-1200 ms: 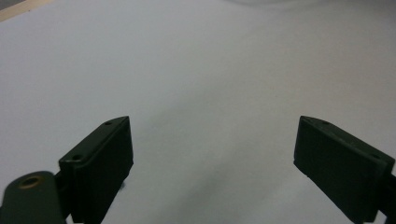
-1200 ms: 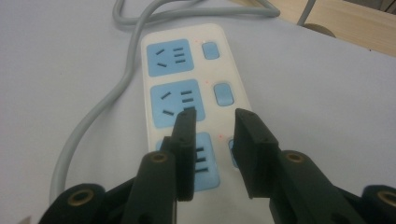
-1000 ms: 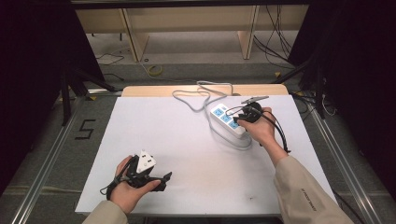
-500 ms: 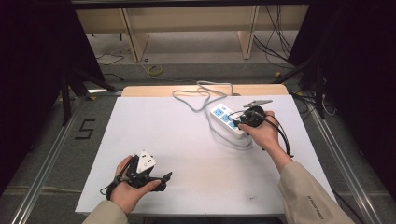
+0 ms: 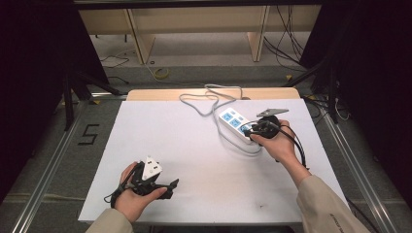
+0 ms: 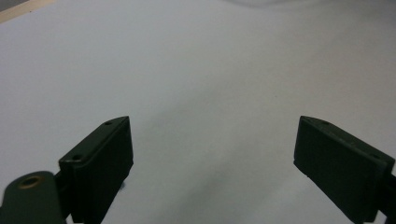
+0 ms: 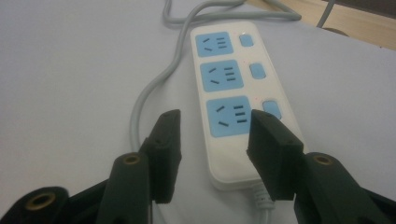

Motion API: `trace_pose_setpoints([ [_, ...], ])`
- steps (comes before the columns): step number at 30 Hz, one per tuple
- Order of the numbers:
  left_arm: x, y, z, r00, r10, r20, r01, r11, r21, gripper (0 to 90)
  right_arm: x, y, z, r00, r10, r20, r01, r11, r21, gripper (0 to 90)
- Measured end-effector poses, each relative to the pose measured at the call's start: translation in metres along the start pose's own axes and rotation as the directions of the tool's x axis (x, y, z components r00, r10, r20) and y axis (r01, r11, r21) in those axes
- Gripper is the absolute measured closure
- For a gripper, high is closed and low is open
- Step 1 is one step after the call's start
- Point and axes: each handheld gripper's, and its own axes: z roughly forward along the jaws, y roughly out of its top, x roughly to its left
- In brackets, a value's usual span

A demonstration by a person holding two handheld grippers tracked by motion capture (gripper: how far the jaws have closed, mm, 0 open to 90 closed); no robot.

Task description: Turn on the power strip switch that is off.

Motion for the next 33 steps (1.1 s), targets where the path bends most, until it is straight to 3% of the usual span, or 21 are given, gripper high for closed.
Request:
trace_pose_setpoints([
  [11, 0.000, 0.000, 0.001, 1.0000, 0.003, 0.000, -0.003, 1.0000, 0.004, 11.2, 0.010, -0.015, -0.027, 0.9991, -0.010, -0.042, 0.010, 1.000, -0.015, 45.7],
  [22, 0.000, -0.001, 0.000, 1.0000, -0.003, -0.002, 0.003, 1.0000, 0.007, 11.2, 0.019, -0.032, -0.050, 0.9966, -0.028, -0.077, 0.025, 0.999, -0.039, 43.2],
  [33, 0.000, -0.001, 0.000, 1.0000, -0.002, -0.006, 0.002, 1.0000, 0.006, 11.2, 0.023, -0.064, -0.075, 0.9937, -0.031, -0.107, 0.023, 0.996, -0.082, 41.9],
])
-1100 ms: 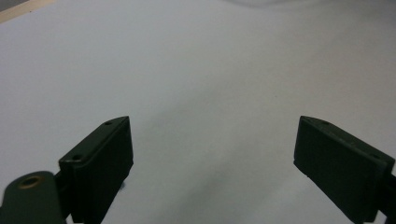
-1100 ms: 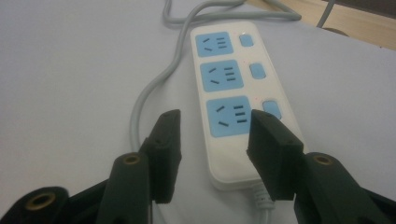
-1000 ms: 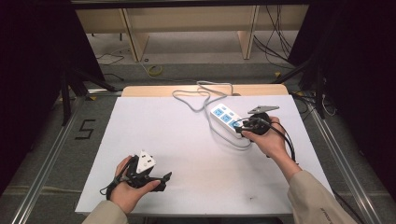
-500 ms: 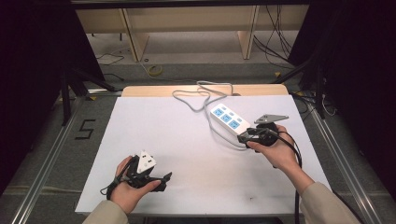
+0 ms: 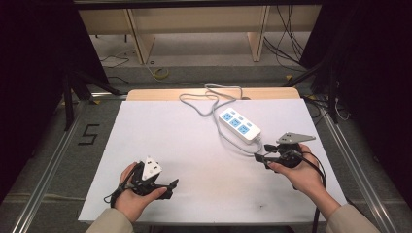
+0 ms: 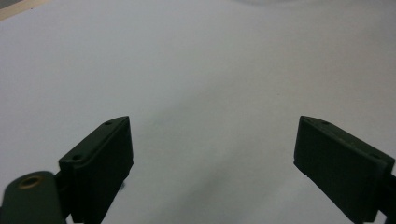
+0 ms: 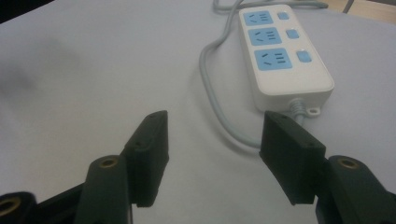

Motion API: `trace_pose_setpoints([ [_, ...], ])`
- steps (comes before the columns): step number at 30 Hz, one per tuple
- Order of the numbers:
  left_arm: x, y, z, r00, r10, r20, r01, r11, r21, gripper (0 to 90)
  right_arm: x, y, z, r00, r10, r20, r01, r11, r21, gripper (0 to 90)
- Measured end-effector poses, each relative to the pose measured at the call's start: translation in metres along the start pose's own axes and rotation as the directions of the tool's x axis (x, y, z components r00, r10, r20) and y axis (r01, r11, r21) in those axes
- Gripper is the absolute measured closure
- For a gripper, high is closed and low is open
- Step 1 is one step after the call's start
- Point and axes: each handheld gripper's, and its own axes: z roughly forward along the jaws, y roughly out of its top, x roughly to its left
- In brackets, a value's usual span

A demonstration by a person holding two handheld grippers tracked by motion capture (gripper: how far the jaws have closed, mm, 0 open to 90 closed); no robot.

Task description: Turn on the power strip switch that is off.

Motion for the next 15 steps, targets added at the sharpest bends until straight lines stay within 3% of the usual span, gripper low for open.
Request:
trace_pose_setpoints([
  [8, -0.001, 0.001, 0.000, 1.0000, 0.002, 0.003, -0.002, 1.0000, 0.002, 11.3, 0.006, -0.020, -0.019, 0.9999, -0.012, 0.002, 0.012, 0.999, -0.031, 41.5],
  [15, -0.002, 0.001, -0.001, 0.9999, 0.009, 0.005, -0.009, 1.0000, 0.000, 11.3, 0.010, -0.028, -0.026, 0.9997, -0.025, 0.000, 0.025, 0.998, -0.058, 40.3],
])
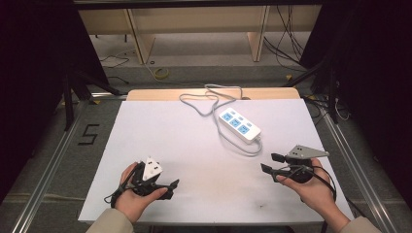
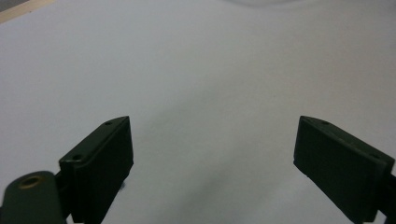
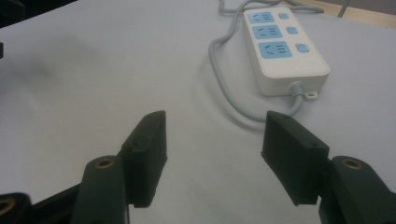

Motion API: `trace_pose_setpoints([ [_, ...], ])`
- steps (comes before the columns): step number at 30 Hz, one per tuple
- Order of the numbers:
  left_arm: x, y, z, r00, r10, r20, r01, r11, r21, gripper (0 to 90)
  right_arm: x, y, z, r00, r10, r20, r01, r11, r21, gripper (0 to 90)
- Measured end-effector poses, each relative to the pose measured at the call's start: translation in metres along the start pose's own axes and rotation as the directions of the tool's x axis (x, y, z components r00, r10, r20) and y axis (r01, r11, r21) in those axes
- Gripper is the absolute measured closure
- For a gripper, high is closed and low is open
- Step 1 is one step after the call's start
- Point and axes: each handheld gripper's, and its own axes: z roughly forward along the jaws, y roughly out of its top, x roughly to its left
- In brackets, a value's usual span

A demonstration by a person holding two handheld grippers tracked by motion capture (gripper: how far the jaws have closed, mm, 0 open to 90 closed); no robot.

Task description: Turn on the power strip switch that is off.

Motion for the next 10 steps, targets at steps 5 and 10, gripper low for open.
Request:
trace_pose_setpoints([
  [5, 0.0001, -0.0001, -0.0002, 1.0000, 0.000, 0.001, 0.000, 1.0000, -0.003, 11.3, 0.0021, -0.0008, -0.0034, 0.9999, -0.001, -0.010, 0.001, 1.000, -0.024, 39.7],
  [10, -0.0013, 0.0010, 0.0000, 1.0000, 0.002, 0.008, -0.002, 1.0000, -0.005, 11.7, 0.0034, -0.0014, -0.0060, 0.9999, -0.009, -0.014, 0.009, 0.999, -0.036, 38.5],
])
